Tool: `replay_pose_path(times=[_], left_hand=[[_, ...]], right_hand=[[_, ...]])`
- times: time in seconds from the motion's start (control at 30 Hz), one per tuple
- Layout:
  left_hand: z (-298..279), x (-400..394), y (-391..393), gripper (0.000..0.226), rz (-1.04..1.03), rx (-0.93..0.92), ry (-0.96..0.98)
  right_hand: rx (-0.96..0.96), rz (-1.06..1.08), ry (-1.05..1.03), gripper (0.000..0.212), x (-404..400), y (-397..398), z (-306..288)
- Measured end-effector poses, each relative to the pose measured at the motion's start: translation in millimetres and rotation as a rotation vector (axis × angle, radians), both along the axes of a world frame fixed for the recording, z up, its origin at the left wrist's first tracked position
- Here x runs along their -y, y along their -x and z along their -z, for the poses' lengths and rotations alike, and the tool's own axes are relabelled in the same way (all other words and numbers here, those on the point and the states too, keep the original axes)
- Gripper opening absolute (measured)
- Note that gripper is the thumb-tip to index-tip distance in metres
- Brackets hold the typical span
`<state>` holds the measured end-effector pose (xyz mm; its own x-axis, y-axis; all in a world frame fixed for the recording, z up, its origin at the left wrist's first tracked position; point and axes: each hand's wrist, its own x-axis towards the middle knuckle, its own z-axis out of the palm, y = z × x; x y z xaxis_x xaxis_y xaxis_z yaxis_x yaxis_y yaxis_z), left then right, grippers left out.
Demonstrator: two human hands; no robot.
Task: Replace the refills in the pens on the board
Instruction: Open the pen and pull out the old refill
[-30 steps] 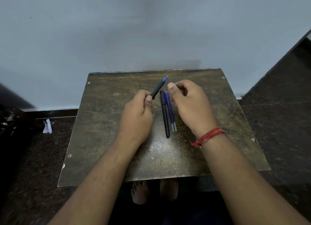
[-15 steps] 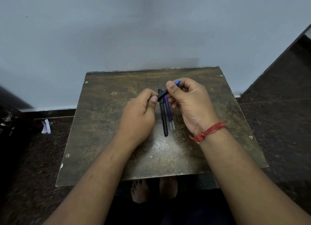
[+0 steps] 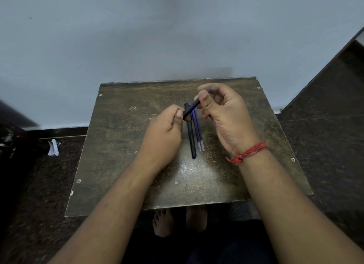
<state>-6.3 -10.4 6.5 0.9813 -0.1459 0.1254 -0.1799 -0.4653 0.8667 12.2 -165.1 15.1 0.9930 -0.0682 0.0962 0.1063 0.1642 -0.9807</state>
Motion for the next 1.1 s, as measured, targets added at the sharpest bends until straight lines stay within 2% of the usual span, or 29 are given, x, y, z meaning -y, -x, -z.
replay_pose_path(times=[0.17, 0.23, 0.4, 0.47, 0.63, 0.8, 0.93, 1.0, 1.1], left_hand=[[1.0, 0.1, -0.6, 0.027, -0.006, 0.024, -0.077], [1.3, -0.2, -0.3, 0.027, -0.011, 0.024, -0.078], [2.3, -1.3, -1.7, 0.026, -0.054, 0.012, -0.030], [2.1, -1.0, -1.7, 0.026, -0.062, 0.009, -0.019], [3.3, -0.1, -1.6, 0.027, -0.052, 0.007, -0.029], [2.9, -0.9, -1.0, 0.027, -0.046, 0.002, -0.046], [2.8, -0.8, -1.8, 0.027, -0.046, -0.013, -0.057], [2.9, -1.2, -1.8, 0.027, -0.048, -0.010, -0.053], [2.7, -1.2, -1.4, 0.028, -0.046, -0.006, -0.056]], right_hand=[[-0.078, 0.069, 0.063, 0.009, -4.0, -1.4, 4.3], [-0.089, 0.041, 0.012, 0.008, -5.3, -0.6, 3.9], [-0.118, -0.026, -0.179, 0.030, 0.6, -0.6, -0.4], [-0.131, 0.029, -0.169, 0.025, 0.4, -1.6, 0.5], [-0.143, 0.083, 0.007, 0.011, -1.9, -1.0, 4.5], [-0.196, 0.040, -0.071, 0.006, -3.1, 1.8, -1.6], [-0.215, 0.001, -0.153, 0.021, -0.1, 2.7, -4.3], [-0.224, 0.009, -0.140, 0.020, 0.3, 2.8, -4.4], [-0.231, 0.044, -0.007, 0.009, -1.3, 2.4, -0.6]])
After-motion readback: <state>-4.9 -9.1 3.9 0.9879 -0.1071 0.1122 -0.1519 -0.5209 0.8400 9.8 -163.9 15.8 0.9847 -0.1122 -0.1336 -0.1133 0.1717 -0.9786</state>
